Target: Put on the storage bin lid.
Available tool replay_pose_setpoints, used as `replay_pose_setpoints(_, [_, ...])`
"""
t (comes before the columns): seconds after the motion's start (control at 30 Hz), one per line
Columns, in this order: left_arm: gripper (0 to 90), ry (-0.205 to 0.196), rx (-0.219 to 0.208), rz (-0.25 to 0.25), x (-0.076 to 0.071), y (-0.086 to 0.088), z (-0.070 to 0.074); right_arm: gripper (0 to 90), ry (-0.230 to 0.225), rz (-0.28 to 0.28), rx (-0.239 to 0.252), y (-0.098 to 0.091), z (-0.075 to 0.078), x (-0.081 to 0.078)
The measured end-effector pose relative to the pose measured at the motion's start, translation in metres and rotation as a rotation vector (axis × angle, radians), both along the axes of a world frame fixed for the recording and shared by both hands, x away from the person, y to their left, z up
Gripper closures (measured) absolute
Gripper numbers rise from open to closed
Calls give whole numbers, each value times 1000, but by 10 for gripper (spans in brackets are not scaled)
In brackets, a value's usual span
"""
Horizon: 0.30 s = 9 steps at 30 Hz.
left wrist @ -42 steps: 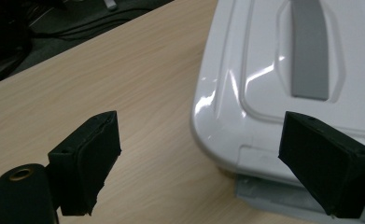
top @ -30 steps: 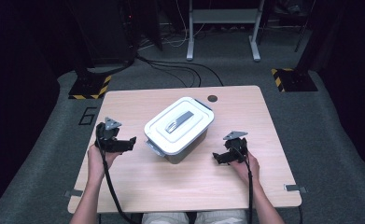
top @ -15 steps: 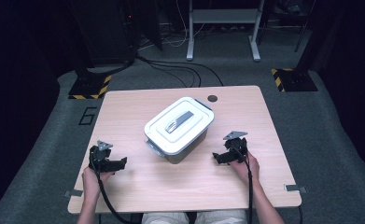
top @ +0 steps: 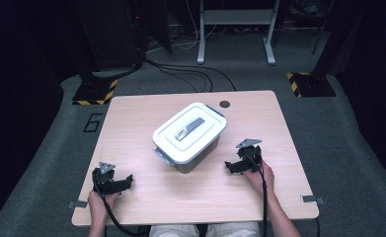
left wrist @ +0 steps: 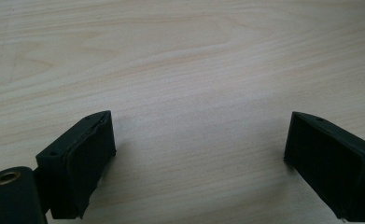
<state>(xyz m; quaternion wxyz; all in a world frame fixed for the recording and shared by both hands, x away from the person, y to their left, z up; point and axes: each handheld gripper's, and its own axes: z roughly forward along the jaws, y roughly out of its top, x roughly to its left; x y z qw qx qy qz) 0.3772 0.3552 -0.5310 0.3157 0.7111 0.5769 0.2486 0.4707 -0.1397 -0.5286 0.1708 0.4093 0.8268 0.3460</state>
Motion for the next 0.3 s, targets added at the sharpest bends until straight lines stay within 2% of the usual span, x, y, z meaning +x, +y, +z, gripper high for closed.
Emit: replay_pose_setpoints(0.3, [83,-5,-2,7,0,-1,-1,0,0,-1,-2,0,0,0])
